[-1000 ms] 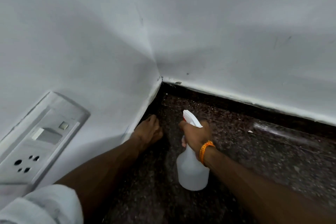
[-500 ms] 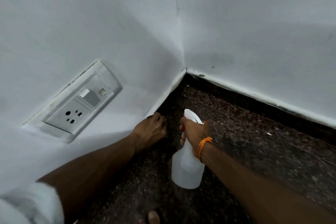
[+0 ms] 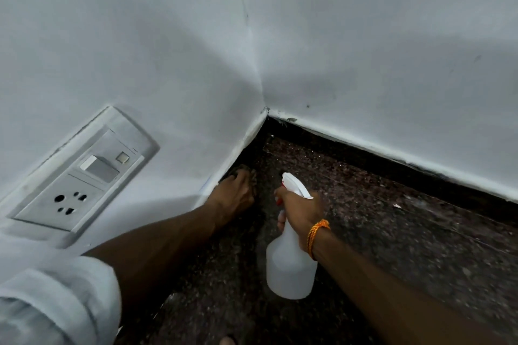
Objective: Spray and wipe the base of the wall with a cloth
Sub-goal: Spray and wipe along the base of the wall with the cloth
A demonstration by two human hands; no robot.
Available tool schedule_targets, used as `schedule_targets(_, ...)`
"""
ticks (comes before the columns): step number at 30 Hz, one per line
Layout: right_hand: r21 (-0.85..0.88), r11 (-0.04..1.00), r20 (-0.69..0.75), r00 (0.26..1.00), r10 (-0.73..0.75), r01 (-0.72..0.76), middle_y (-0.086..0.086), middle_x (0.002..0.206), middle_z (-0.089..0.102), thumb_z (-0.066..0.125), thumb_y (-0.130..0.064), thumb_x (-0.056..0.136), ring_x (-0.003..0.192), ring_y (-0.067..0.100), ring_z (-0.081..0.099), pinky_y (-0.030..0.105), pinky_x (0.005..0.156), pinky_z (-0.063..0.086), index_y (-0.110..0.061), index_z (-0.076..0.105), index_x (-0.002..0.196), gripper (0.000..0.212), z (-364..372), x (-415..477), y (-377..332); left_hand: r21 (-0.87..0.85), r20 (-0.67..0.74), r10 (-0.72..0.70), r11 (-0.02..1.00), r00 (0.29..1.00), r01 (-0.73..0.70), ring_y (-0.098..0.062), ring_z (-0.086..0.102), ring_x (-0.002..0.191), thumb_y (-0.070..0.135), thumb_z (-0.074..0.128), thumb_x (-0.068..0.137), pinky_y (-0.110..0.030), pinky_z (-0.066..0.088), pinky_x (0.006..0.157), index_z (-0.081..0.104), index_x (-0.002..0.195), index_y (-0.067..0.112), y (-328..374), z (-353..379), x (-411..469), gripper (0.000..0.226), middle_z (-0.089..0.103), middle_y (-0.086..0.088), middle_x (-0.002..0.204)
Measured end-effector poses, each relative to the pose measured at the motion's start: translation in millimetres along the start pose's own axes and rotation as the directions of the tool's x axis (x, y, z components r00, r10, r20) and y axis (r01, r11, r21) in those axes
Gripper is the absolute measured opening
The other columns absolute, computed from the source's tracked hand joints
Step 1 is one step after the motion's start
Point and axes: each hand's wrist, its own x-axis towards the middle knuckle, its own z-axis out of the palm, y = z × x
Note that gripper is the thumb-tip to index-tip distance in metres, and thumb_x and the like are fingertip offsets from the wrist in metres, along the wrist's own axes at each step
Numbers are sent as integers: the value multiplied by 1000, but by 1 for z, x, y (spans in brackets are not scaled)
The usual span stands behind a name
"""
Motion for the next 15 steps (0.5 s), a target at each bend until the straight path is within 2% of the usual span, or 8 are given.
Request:
schedule_targets(2,-24,1000,0,1000,-8,8,10,45,58,71,-24,81,37,21,54,28,46,50,7,67,107,41,0,3,-1,-41,-158,-49,998,986,43,-31,61,70,6,32,70,-27,45,51,71,59,8,-9,2,9,41,64,-14,65)
schedule_targets(5,-101,994,21,999,-42,44,11,46,61,71,-22,82,40,22,57,32,53,52,2,70,90,26,5,0,-8,-95,-247,-100,992,964,78,-32,61,63,4,34,68,-27,46,47,63,52,4,-24,-13,20,33,59,-17,58)
schedule_targets(7,-171,982,74,995,-71,83,10,45,59,72,-19,84,39,21,55,31,52,52,0,68,82,19,8,-3,-20,-57,-205,-49,998,978,38,-33,60,64,1,34,71,-30,48,47,65,58,1,-24,-11,21,34,61,-20,62)
schedule_targets(9,-270,951,146,983,-114,150,9,42,57,73,-18,82,34,21,52,27,45,48,3,67,83,22,10,-5,-37,51,-24,2,999,1000,0,-35,61,85,1,35,83,-34,51,63,72,88,3,-14,-13,4,38,67,-19,89)
schedule_targets(10,-324,927,179,974,-136,189,10,40,57,73,-19,81,32,22,51,27,43,47,3,67,83,23,9,-8,-45,75,7,128,989,992,-128,-37,57,101,2,35,91,-37,48,74,69,106,5,-2,-3,-4,38,65,-18,107)
schedule_targets(12,-398,887,213,964,-160,236,10,39,56,74,-19,80,31,22,50,27,44,48,2,67,80,22,2,-12,-60,-47,115,207,978,971,-203,-38,56,109,7,41,95,-36,44,79,68,115,12,14,8,-33,34,65,-12,116)
schedule_targets(14,-437,866,230,961,-152,242,9,38,52,72,-18,81,29,21,46,26,43,46,2,69,79,20,-10,-18,-72,-52,56,108,993,993,-105,-34,64,79,13,55,76,-27,39,54,77,75,20,18,5,-58,23,70,-5,78)
schedule_targets(15,-443,865,235,962,-141,235,9,38,50,71,-17,82,30,21,44,25,42,45,2,71,82,19,-18,-19,-75,-104,3,92,990,996,-92,-31,62,65,15,58,67,-24,33,44,72,57,17,18,13,-68,17,64,-5,61)
